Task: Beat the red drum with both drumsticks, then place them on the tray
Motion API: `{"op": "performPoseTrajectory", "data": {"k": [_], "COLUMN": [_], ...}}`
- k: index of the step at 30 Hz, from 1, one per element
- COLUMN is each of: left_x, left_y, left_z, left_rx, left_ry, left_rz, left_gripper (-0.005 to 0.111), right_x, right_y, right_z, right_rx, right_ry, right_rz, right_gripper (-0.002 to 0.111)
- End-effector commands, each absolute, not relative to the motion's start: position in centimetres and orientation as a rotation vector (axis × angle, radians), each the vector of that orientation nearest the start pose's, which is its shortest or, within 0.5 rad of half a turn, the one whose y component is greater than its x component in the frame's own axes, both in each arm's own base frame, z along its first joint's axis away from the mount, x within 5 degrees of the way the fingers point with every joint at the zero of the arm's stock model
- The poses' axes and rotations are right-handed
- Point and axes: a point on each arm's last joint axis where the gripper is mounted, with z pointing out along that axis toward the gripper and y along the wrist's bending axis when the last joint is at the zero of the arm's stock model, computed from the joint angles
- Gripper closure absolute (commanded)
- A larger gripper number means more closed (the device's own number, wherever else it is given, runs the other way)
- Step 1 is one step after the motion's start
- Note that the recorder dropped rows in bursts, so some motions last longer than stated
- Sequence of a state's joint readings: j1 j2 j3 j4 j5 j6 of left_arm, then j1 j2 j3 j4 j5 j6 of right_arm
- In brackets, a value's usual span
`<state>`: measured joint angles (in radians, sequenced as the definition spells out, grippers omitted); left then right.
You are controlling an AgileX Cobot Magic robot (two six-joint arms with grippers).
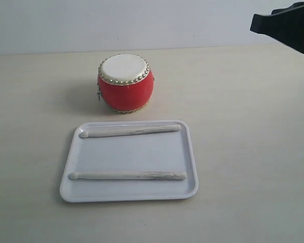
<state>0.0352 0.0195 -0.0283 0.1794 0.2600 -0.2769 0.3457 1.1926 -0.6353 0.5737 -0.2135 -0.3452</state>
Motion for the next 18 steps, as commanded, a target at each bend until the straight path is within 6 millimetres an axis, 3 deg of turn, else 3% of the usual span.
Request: {"op": "performPoseTrajectory", "data": {"k": [1,18], "left_x": [5.50,5.39], "left_y": [0.58,0.64], "left_z": [19.04,18.53], "left_rx": [-0.162,-0.175], "left_ry": [1.728,1.784], "left_rz": [-0.022,-0.015], "left_gripper": [0.107,0.107], "right_x": [23.98,23.98], "right_y": [7.39,7.39], "right_z": [28.17,28.17], "right_rx": [-0.035,-0.035], "right_ry": [1.851,1.851], "right_rz": [0.276,0.276], "right_gripper": [0.108,0.108]}}
